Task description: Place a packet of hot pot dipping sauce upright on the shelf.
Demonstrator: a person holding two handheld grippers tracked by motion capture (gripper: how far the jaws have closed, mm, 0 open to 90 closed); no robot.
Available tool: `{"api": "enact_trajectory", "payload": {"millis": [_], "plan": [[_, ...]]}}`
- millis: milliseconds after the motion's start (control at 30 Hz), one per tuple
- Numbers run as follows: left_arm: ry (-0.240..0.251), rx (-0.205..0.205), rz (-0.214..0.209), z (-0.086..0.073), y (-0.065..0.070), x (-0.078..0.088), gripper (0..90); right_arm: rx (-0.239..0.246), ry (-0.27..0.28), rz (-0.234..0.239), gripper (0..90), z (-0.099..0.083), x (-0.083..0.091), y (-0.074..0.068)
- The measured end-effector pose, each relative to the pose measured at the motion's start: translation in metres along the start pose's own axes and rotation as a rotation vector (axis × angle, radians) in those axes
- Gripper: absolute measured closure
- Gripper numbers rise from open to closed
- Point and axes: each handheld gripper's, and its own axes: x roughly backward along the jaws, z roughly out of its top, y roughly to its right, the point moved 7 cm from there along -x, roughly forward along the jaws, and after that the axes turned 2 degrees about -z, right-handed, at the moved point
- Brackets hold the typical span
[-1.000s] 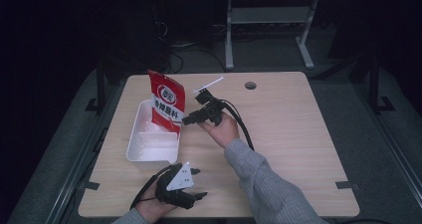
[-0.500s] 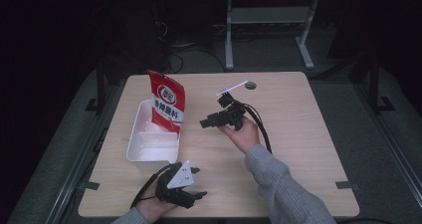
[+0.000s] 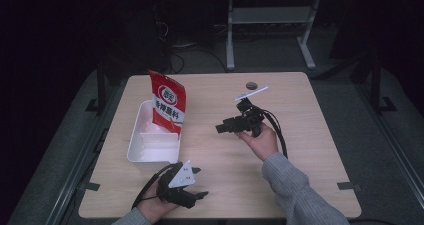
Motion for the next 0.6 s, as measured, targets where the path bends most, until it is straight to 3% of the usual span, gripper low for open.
{"api": "enact_trajectory", "payload": {"millis": [600], "plan": [[0.007,0.018,0.003,0.0,-0.002,-0.001,26.3,-0.054,-0.001,-0.016,47.9,-0.043,0.028,0.017]]}}
